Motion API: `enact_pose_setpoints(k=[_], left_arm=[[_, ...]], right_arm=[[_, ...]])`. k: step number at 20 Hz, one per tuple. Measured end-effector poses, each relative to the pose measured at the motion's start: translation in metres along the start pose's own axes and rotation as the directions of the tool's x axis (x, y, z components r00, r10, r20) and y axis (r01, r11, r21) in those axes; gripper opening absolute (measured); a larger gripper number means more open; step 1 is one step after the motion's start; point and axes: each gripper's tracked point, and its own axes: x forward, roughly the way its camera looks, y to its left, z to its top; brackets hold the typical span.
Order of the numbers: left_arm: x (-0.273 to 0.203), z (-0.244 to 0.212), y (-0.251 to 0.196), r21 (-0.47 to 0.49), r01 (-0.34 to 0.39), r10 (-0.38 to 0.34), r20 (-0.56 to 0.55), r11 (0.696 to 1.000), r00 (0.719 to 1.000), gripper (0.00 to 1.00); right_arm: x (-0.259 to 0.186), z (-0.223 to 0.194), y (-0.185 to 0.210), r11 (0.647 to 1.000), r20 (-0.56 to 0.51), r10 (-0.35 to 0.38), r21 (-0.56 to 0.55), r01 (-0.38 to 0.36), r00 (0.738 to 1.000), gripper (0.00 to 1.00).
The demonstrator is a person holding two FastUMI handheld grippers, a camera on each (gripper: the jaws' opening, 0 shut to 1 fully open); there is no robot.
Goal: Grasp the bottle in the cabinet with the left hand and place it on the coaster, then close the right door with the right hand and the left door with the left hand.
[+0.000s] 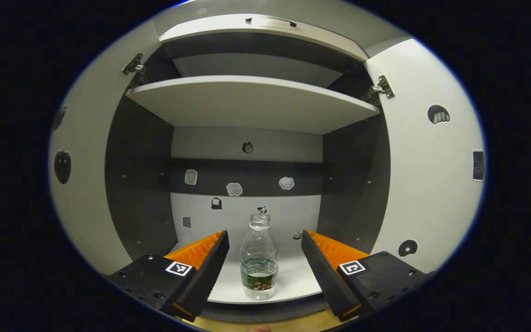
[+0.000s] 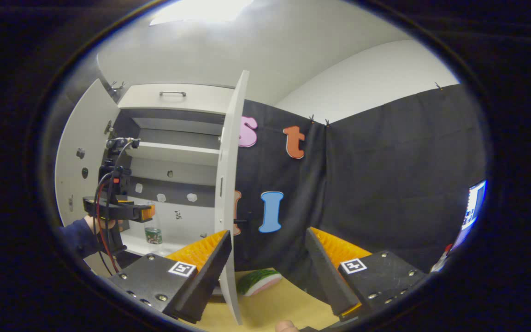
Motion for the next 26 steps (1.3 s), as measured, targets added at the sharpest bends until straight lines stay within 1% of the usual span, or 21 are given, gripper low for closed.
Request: enact_pose_setpoints(k=[1,2,3,4,6,7,8,9,10,11,12,13,14,20,24,25,26], left_arm=[[0.010,-0.004,0.001,0.004,-0.003,0.003,-0.009,1.000,1.000,1.00],[0.017,-0.007,0.002,0.010,-0.006,0.006,-0.019,1.000,1.000,1.00],[0.026,-0.010,0.003,0.013,-0.007,0.007,-0.028,1.000,1.000,0.99],[0.035,-0.016,0.004,0.013,-0.012,0.013,-0.047,1.000,0.999,1.00],[0.046,-0.028,0.005,0.004,-0.016,0.016,-0.080,1.000,0.997,1.00],[0.050,-0.031,0.007,-0.001,-0.018,0.017,-0.091,1.000,0.996,0.99],[0.054,-0.035,0.010,-0.003,-0.029,0.028,-0.100,1.000,0.995,0.95],[0.057,-0.038,0.015,0.000,-0.041,0.041,-0.108,0.999,0.993,0.88],[0.057,-0.037,0.013,-0.004,-0.040,0.039,-0.094,0.999,0.995,0.73],[0.057,-0.035,0.013,-0.007,-0.036,0.035,-0.096,0.999,0.995,0.73],[0.056,-0.037,0.013,-0.006,-0.030,0.029,-0.099,1.000,0.995,0.71],[0.055,-0.035,0.013,-0.008,-0.025,0.024,-0.096,1.000,0.995,0.70],[0.055,-0.035,0.013,-0.011,-0.019,0.018,-0.099,1.000,0.995,0.69],[0.027,-0.026,0.008,-0.044,0.051,-0.055,-0.094,0.998,0.994,0.67],[-0.010,-0.019,0.006,-0.079,0.092,-0.099,-0.083,0.993,0.992,0.67],[-0.021,-0.022,0.006,-0.083,0.102,-0.109,-0.088,0.991,0.990,0.67],[-0.031,-0.025,0.006,-0.085,0.113,-0.121,-0.091,0.990,0.989,0.67]], right_arm=[[0.000,-0.002,-0.005,1.000,-0.005,-0.018,0.000,0.018,1.000,0.94],[-0.001,-0.003,-0.009,0.999,-0.012,-0.032,0.001,0.032,0.999,0.98],[0.000,-0.006,-0.012,0.999,-0.018,-0.045,0.000,0.045,0.999,0.94],[-0.001,-0.007,-0.015,0.998,-0.022,-0.056,-0.002,0.056,0.998,0.98],[-0.003,-0.010,-0.019,0.997,-0.025,-0.073,-0.009,0.073,0.997,0.98],[-0.004,-0.010,-0.020,0.997,-0.025,-0.080,-0.013,0.080,0.996,0.95],[-0.004,-0.010,-0.020,0.996,-0.027,-0.085,-0.017,0.084,0.996,0.98],[-0.004,-0.012,-0.021,0.996,-0.031,-0.087,-0.018,0.087,0.996,0.98],[-0.004,-0.014,-0.022,0.996,-0.035,-0.089,-0.019,0.088,0.995,0.98],[-0.004,-0.015,-0.023,0.996,-0.039,-0.090,-0.019,0.090,0.995,0.98],[-0.005,-0.015,-0.024,0.996,-0.040,-0.091,-0.017,0.090,0.995,0.95],[-0.004,-0.016,-0.025,0.996,-0.040,-0.090,-0.015,0.089,0.995,0.98],[-0.004,-0.014,-0.025,0.996,-0.039,-0.087,-0.012,0.087,0.995,0.98],[-0.006,-0.014,-0.023,0.998,-0.034,-0.057,0.003,0.058,0.998,0.98],[-0.011,-0.012,-0.018,1.000,-0.027,-0.011,0.008,0.012,1.000,0.98],[-0.011,-0.012,-0.016,1.000,-0.025,0.001,0.007,-0.001,1.000,0.95],[-0.012,-0.010,-0.015,1.000,-0.024,0.014,0.007,-0.014,1.000,0.95]])
